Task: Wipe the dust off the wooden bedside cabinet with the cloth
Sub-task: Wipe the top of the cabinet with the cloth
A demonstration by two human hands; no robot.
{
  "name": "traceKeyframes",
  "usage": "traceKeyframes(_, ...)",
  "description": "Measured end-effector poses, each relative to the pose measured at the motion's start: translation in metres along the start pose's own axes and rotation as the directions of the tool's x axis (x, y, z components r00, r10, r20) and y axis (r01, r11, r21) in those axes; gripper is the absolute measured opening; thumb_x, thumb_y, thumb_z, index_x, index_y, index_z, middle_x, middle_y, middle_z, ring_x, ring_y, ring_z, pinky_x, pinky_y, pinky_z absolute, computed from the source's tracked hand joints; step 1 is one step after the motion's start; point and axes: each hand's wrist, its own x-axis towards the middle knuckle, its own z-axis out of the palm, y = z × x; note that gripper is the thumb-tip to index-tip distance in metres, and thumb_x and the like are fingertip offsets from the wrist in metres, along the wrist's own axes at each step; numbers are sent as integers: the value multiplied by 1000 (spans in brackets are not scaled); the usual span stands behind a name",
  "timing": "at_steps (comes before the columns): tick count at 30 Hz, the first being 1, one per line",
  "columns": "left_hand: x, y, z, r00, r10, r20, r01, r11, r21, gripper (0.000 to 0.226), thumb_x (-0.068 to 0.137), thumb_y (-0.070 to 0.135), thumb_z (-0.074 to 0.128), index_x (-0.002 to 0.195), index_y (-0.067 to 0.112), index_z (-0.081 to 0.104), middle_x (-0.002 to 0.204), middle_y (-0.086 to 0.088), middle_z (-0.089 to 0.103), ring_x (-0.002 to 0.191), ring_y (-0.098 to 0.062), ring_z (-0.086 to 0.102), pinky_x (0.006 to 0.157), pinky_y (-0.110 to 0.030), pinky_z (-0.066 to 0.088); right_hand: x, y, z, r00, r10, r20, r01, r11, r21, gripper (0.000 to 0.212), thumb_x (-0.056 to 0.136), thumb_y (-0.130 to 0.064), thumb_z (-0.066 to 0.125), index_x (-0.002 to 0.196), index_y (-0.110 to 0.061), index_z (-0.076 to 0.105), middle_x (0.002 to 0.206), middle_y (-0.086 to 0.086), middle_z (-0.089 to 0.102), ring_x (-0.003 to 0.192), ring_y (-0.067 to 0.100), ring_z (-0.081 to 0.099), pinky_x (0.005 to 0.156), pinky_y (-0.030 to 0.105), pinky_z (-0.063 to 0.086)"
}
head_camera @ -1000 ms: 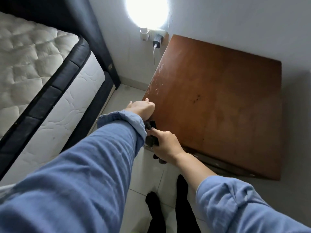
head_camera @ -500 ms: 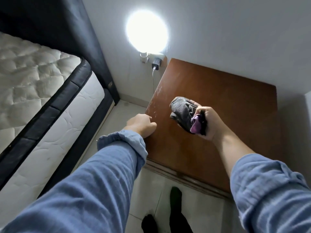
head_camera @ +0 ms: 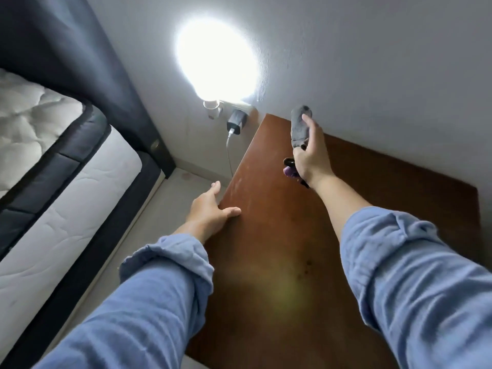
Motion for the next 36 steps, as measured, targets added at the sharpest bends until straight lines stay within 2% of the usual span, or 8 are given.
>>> traceKeyframes(2, 7, -5, -2, 998, -35, 44, 36, 999, -35, 96, 77, 41, 75, 152, 20, 18, 154, -2, 32, 140, -24, 33, 109, -33, 29, 23, 16, 11, 996, -35, 79, 71, 845, -530, 75, 79, -13, 50, 147, -26, 22, 155, -1, 21, 140, 24, 31, 114, 57, 17)
traceKeyframes(4, 10, -7, -5, 996, -27, 87, 29, 999, -14, 99, 76, 43, 75, 152, 19, 16, 156, -1, 28, 141, -23, 31, 111, -33, 29, 35, 21, 18, 996, -53, 68, 85, 722, -686, 68, 77, -34, 53, 141, -19, 34, 151, 3, 30, 143, 20, 22, 116, 51, 5)
traceKeyframes(6, 16, -5, -5, 991, -30, 132, 28, 999, 15, 99, 77, 43, 74, 153, 20, 13, 158, 0, 24, 142, -22, 29, 113, -34, 28, 48, 23, 24, 992, -117, -50, 57, 760, -648, 57, 81, -44, 52, 127, -12, 47, 135, 9, 48, 130, 24, 40, 114, 43, 21)
traceKeyframes(8, 18, -5, -6, 986, -29, 162, 25, 999, 26, 99, 78, 44, 72, 153, 21, 12, 159, 1, 21, 143, -21, 27, 114, -34, 27, 53, 28, 32, 980, -179, -81, 92, 782, -616, 52, 88, -37, 51, 128, -4, 44, 133, 16, 48, 127, 31, 41, 110, 39, 29)
traceKeyframes(15, 22, -11, -2, 983, -28, 181, 25, 1000, 18, 96, 81, 46, 68, 153, 25, 9, 160, 4, 13, 145, -22, 22, 115, -42, 28, 76, 28, 54, 956, -292, 42, 260, 768, -586, 50, 94, -17, 44, 142, -7, 38, 151, 16, 33, 141, 29, 29, 116, 36, 22)
traceKeyframes(24, 21, -6, -4, 989, 21, 147, -35, 995, 89, 101, 81, 46, 68, 153, 15, 4, 161, -2, 8, 147, -19, 15, 117, -35, 21, -15, 34, 69, 878, -419, 233, 479, 780, -403, 49, 81, 0, 50, 127, -12, 59, 141, 7, 52, 134, 23, 45, 114, 34, 29)
traceKeyframes(30, -2, -3, -4, 993, 114, 39, -119, 978, 172, 110, 78, 51, 69, 152, 11, -2, 161, -6, 2, 148, -17, 6, 120, -41, 9, -58, 41, 82, 878, -443, 183, 477, 774, -416, 41, 84, -2, 51, 122, -12, 63, 135, 7, 57, 129, 23, 51, 112, 34, 33)
traceKeyframes(36, -61, -56, -11, 980, 104, 170, -108, 994, 17, 110, 76, 45, 73, 152, 15, 0, 161, -1, 2, 147, -15, 5, 119, -43, 13, -56, 33, 83, 911, -361, 202, 413, 765, -495, 39, 92, -6, 45, 128, -16, 58, 144, 1, 49, 137, 18, 41, 116, 34, 25)
